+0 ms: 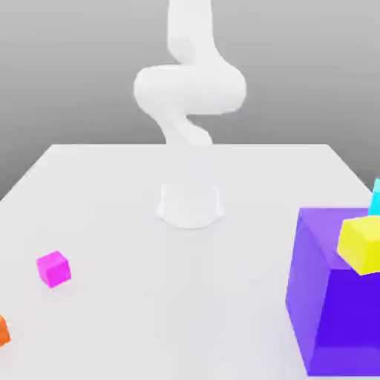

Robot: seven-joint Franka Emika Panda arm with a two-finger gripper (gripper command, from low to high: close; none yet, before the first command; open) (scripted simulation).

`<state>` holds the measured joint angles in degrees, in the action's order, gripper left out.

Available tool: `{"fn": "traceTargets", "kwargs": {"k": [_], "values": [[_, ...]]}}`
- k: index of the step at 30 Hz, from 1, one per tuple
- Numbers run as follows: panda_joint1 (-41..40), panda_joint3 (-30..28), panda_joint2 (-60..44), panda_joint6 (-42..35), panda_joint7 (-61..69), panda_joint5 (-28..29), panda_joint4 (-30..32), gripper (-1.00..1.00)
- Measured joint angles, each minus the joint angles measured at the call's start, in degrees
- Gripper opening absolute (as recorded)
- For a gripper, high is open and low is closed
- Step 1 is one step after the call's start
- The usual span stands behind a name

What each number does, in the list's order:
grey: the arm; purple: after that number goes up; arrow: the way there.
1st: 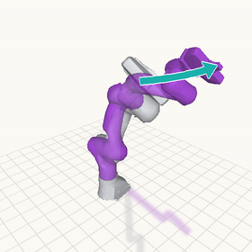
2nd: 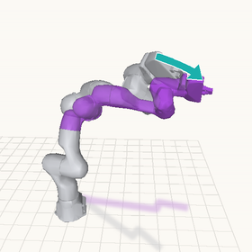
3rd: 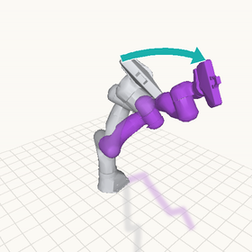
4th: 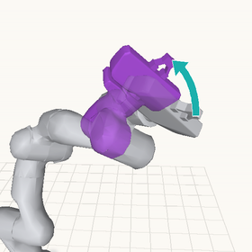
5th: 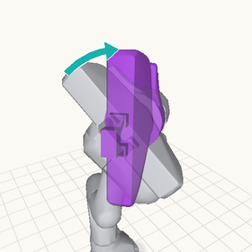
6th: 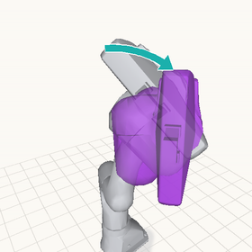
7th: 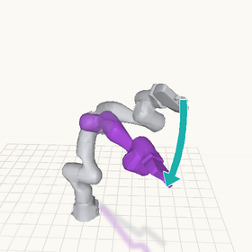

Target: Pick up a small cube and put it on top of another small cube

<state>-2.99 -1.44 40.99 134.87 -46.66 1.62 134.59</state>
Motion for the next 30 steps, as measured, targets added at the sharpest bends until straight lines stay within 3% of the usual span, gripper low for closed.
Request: {"fn": "traceTargets", "kwargs": {"k": [9,15,20,27,28,30], "values": [[-11.1,-8.2,-19.2,12.1,-2.0,4.7,10.8,0.0],[-17.0,-15.3,-31.5,20.1,-0.7,4.0,17.8,0.0],[-22.1,-19.7,-42.4,26.7,5.5,-3.7,23.6,0.0],[-32.9,-6.9,-57.2,37.5,17.0,-19.0,22.1,0.0],[-34.2,-5.5,-58.6,38.7,17.7,-19.9,21.8,-1.0],[-34.2,-5.5,-58.6,38.7,17.7,-19.8,21.8,-1.0]]}}
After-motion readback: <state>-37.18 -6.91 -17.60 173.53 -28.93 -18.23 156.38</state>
